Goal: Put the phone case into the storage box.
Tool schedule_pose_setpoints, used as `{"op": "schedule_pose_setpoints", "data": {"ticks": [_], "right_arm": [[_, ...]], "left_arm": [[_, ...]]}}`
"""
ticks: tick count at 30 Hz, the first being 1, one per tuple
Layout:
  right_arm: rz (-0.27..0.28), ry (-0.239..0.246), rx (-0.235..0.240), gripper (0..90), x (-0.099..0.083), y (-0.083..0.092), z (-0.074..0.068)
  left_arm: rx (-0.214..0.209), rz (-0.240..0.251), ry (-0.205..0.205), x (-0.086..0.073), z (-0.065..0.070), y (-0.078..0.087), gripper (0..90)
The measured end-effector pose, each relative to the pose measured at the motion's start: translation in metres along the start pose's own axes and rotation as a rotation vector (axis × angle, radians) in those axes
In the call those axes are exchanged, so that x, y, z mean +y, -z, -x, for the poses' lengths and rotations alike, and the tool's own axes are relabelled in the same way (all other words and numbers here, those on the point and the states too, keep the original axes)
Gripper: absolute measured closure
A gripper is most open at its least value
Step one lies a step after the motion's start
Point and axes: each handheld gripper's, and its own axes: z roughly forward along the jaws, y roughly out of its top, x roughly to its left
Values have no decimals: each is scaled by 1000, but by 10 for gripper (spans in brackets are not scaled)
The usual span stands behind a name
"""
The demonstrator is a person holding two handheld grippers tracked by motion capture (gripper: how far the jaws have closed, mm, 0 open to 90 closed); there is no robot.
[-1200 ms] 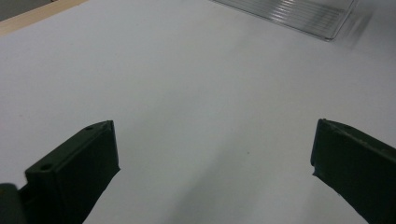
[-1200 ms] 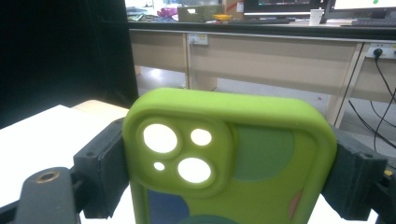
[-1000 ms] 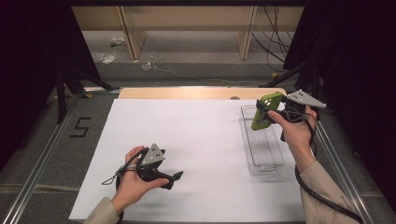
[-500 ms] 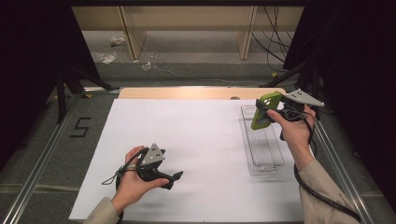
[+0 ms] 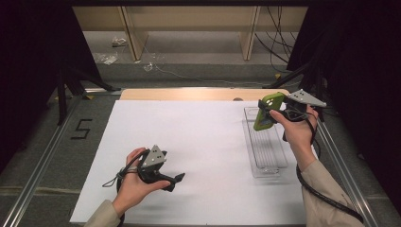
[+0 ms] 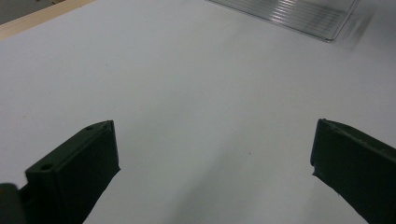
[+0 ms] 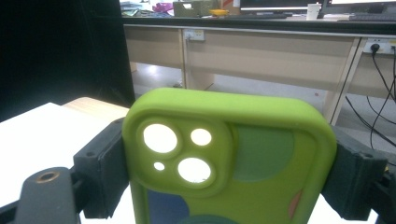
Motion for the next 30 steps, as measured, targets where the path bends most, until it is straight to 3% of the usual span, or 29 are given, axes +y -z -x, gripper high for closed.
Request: {"op": "schedule_pose_setpoints", "data": {"ticks": [30], "right_arm": [[-11, 7, -3, 166, -1, -10, 0]], "left_arm": [[3, 2, -2, -3, -5, 2, 4]]}}
